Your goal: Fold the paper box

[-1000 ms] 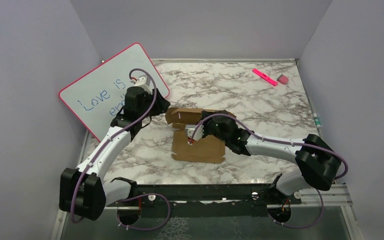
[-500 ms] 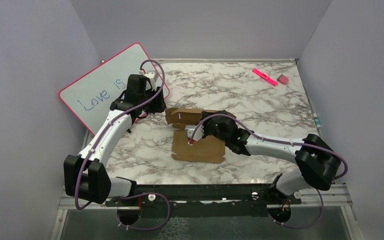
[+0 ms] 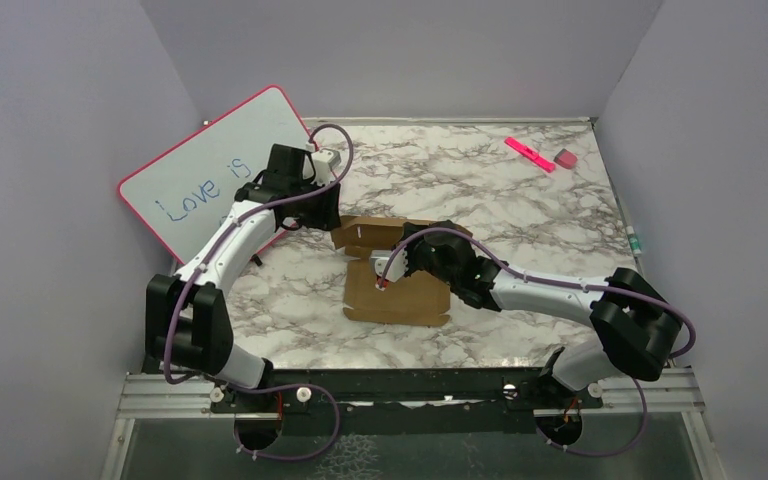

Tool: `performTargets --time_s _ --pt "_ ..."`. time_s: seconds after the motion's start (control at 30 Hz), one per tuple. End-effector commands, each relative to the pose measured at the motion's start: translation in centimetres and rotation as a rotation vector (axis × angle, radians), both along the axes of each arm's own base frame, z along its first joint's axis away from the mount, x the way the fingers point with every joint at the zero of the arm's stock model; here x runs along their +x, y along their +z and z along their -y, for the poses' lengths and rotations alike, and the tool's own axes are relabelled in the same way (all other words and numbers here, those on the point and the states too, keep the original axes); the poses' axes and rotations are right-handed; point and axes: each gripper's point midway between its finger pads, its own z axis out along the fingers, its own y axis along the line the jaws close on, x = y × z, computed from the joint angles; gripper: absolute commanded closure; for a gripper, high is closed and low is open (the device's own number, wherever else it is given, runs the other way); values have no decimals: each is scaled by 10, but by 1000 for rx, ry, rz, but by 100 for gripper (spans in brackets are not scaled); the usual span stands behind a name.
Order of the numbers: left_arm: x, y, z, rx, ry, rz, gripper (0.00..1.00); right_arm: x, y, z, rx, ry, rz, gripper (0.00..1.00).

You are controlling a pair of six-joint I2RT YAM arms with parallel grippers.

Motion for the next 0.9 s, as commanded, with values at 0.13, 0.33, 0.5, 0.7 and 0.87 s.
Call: performTargets --time_s 0.13,0.33,0.5,0.7,0.87 --pt "19 11 22 -37 -114 39 64 -5 -13 -1 -26 4 -44 99" --pt "18 0 23 -26 -135 14 72 -6 -12 -1 -15 5 -41 99" --pt "10 1 26 -27 -146 8 81 -4 -10 -1 -12 3 -30 99" --pt "0 12 31 -56 -98 5 92 -1 -9 -2 -13 0 -7 99" --pt "-16 6 49 -55 -54 -40 95 2 -7 -4 1 -4 8 99"
